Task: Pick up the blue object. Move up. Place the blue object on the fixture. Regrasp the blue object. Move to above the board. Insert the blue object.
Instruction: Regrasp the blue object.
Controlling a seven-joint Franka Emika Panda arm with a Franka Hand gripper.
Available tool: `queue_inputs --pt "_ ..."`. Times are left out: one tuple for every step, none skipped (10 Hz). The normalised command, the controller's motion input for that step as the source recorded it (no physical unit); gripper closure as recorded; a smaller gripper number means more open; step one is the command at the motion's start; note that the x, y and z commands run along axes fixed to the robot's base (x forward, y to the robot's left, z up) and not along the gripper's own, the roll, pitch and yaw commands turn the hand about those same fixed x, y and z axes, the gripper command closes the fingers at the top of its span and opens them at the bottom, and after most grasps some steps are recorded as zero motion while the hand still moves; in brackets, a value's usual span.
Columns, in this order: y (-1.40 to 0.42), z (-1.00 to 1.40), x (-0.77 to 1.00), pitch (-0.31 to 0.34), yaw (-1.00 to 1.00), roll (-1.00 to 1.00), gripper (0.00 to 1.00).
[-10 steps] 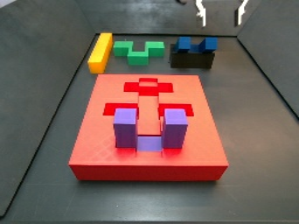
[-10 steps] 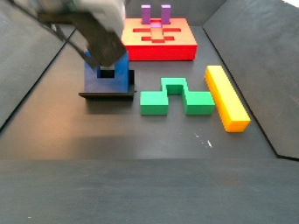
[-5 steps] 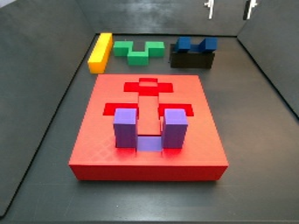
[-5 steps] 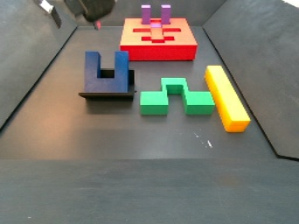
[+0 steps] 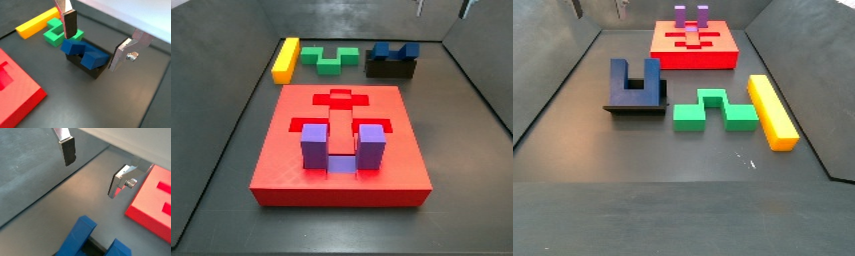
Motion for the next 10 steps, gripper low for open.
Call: queue_inputs --pt "-0.29 0.01 0.13 0.000 -0.10 1.00 0.00" --pt "-0.25 0.01 0.18 0.000 -0.14 1.00 0.00" --pt "-0.21 0.00 0.27 -0.020 -0.19 1.00 0.00" --pt "-0.21 0.00 0.35 -0.066 -0.23 1.00 0.00" --pt "-0.23 0.00 0.46 -0.083 -0.26 1.00 0.00" --pt "-0.22 -0.04 0.60 -0.083 -0.28 1.00 0.00" --pt "-0.18 -0.02 0.67 -0.071 -0.26 0.93 0.00" --pt "-0.12 0.00 0.73 -0.040 -0.23 0.93 0.00" --pt "-0.01 -0.03 0.70 0.000 0.00 0.70 0.00" --pt "0.00 -0.15 0.60 0.000 0.13 0.50 0.00"
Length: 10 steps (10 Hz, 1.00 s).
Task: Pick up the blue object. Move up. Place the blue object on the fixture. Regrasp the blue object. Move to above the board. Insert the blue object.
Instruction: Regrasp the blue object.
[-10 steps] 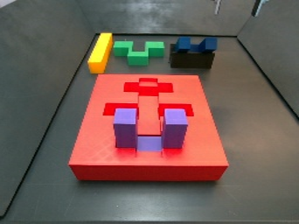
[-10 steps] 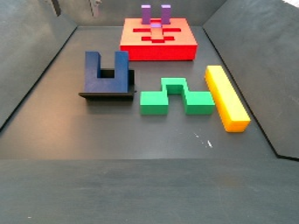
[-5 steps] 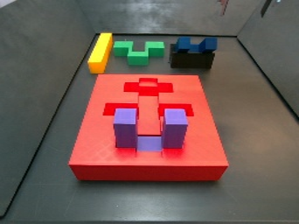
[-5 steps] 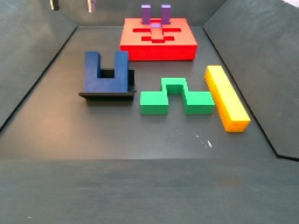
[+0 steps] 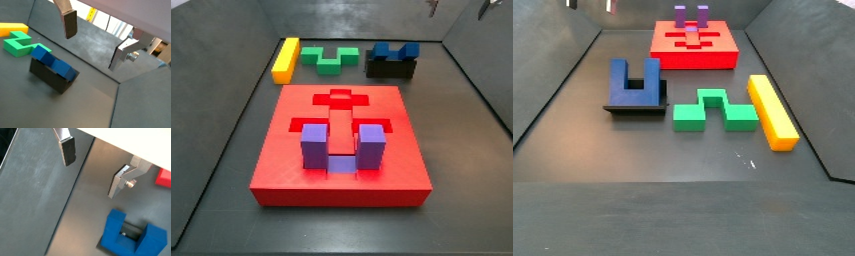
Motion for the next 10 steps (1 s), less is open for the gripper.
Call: queue_inputs --pt "0.00 -0.25 0.45 0.000 0.37 0.28 0.00" --pt "0.00 -0.44 0.27 -0.109 0.71 0.00 0.00" --pt "0.03 -0.43 0.00 -0.200 0.93 0.00 0.00" --pt "0.04 -0.40 0.00 -0.226 0.99 0.06 0.00" --pt "0.03 -0.29 -0.01 -0.183 0.92 0.34 0.00" --pt "0.14 -0.06 0.00 -0.034 0.67 0.64 0.00" --pt "0.30 0.00 -0.04 0.029 0.38 0.80 0.00" --pt "0.17 0.08 0.00 0.160 0.25 1.00 0.00" --pt "0.04 0.00 0.00 0.000 0.23 1.00 0.00" --pt "-0.08 -0.12 -0.06 -0.034 0.19 0.79 0.00"
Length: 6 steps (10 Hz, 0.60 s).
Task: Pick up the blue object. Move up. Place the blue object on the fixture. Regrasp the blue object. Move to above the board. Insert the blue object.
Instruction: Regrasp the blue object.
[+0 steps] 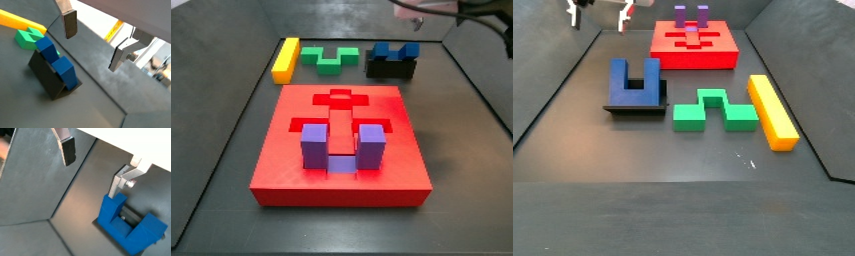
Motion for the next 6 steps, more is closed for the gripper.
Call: queue_inputs --pt "0.00 -0.28 -0.18 -0.131 0.15 0.35 0.00" --pt "0.05 -0.26 -0.20 -0.177 0.17 0.27 0.00" --pt "0.09 -0.15 -0.16 -0.143 0.17 0.21 0.00" --pt "0.01 -0.04 -0.01 -0.103 0.18 0.15 0.00" --pt "0.00 -0.13 0.00 -0.080 0.13 0.14 0.00" --pt "0.00 -0.26 -0.12 0.000 -0.06 0.00 0.00"
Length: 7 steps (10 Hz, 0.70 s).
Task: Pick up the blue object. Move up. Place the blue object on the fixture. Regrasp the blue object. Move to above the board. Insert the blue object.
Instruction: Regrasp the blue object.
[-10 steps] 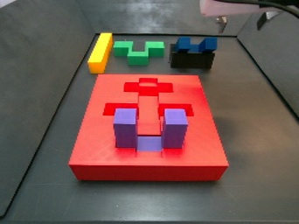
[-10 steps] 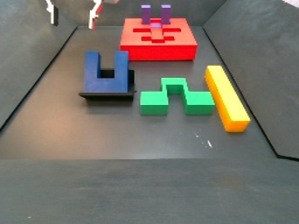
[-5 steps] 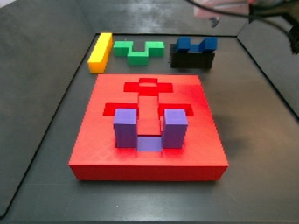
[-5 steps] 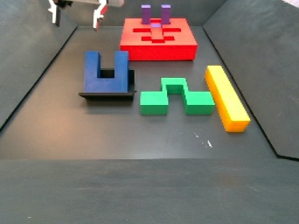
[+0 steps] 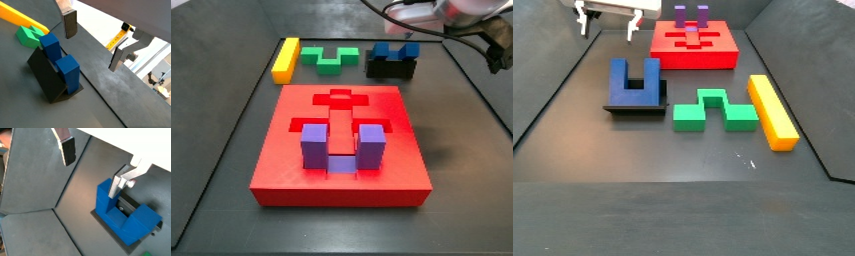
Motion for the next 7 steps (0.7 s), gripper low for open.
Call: queue_inputs --pt "0.00 -0.20 -0.02 0.017 -0.08 0.00 0.00" --pt "0.00 -0.19 0.00 0.077 -0.11 0.08 0.00" --pt "0.00 -0.18 -0.06 0.117 -0.13 0.05 0.00" --pt "0.00 -0.13 0.00 0.123 -0.11 0.00 0.00" --pt "0.02 -0.14 0.01 0.134 -0.07 0.00 0.00" --pt "0.08 -0.14 0.00 0.151 -0.06 0.00 0.00" --pt "0.06 -0.12 0.09 0.163 -0.05 0.00 0.00"
